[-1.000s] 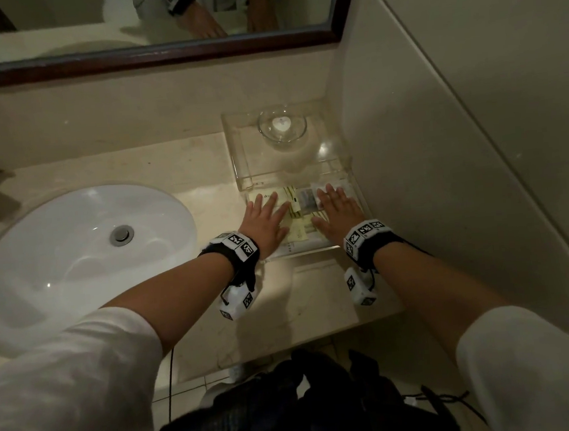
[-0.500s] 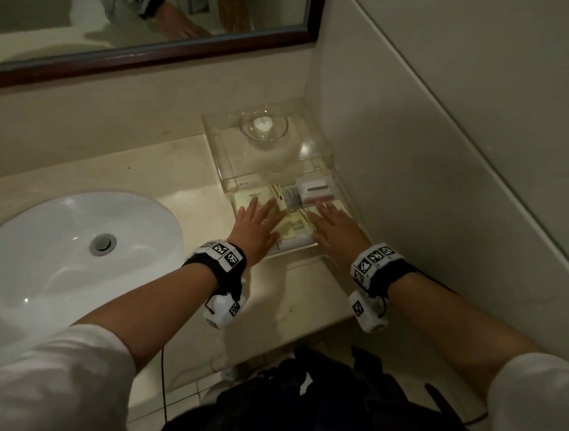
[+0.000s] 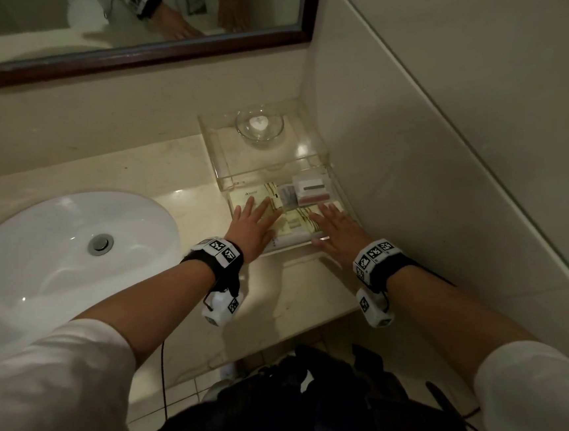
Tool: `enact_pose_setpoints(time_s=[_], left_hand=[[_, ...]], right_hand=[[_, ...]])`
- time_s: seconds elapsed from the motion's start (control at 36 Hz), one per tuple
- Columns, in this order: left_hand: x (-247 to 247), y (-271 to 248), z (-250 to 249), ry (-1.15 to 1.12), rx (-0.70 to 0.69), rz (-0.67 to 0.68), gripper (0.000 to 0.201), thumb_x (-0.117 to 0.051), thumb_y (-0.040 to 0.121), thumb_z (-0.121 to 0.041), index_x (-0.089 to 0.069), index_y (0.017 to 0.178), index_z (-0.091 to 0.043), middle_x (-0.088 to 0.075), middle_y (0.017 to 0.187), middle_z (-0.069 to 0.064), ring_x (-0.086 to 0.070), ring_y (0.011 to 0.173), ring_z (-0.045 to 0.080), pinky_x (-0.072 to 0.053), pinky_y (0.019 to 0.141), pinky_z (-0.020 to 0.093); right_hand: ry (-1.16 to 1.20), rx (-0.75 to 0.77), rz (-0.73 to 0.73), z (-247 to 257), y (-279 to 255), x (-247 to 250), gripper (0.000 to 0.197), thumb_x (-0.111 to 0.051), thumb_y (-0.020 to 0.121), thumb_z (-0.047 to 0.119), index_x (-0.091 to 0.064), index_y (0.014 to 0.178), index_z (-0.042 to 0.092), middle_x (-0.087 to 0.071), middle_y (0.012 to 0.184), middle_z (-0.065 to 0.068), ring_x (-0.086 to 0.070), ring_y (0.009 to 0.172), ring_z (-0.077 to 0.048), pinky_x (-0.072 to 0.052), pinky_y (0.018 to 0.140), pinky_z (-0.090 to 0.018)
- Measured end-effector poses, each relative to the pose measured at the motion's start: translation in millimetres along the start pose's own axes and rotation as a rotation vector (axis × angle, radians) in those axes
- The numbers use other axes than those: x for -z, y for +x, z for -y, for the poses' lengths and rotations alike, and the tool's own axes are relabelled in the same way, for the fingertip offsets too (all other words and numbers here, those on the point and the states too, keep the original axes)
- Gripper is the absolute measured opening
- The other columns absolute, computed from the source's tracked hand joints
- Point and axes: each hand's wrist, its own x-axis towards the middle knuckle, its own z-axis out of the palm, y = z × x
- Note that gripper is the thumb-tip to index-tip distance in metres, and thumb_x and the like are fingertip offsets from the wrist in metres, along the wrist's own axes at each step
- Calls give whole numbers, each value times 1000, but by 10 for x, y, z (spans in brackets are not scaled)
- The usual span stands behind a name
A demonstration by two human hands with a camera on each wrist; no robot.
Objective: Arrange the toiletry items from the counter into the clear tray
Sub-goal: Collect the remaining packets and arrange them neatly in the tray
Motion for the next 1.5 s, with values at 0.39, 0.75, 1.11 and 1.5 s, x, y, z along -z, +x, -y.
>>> enact_pose_setpoints(time_s=[0.39,0.75,1.11,1.5], left_hand=[[51,-11,23,-89,57,-123,63,-48,92,-46,-29,147,-22,-8,157,17,-4,145,38,-11,117,53],[129,-275,197,-184,-39,-227,46,-72,76,-43,-65,112,-16,-60,112,11,-53,101,31,-45,87,38],[126,-299,71,-88,-51,-217,32,-79,67,-20,-68,93,-5,-65,85,17,-64,68,36,-51,64,38],[237,-252,-27,285,-222,-178,29,-86,48,-15,-61,61,-12,-55,54,3,-51,39,21,-31,34,20]], right_hand=[[223,-45,-100,33,-44,118,85,-44,93,50,8,150,17,10,159,-2,3,146,-16,-2,117,-33],[646,-336,-372,62,-260,257,11,-55,90,19,-54,95,10,-62,91,-10,-59,77,-23,-50,68,-35],[1262,-709,-63,203,-208,184,25,-42,99,23,-45,100,-2,-60,67,-18,-62,38,-19,-51,38,-24],[1435,-855,-38,281,-163,248,23,-43,99,24,-44,93,2,-64,57,-19,-63,38,-25,-50,36,-25]])
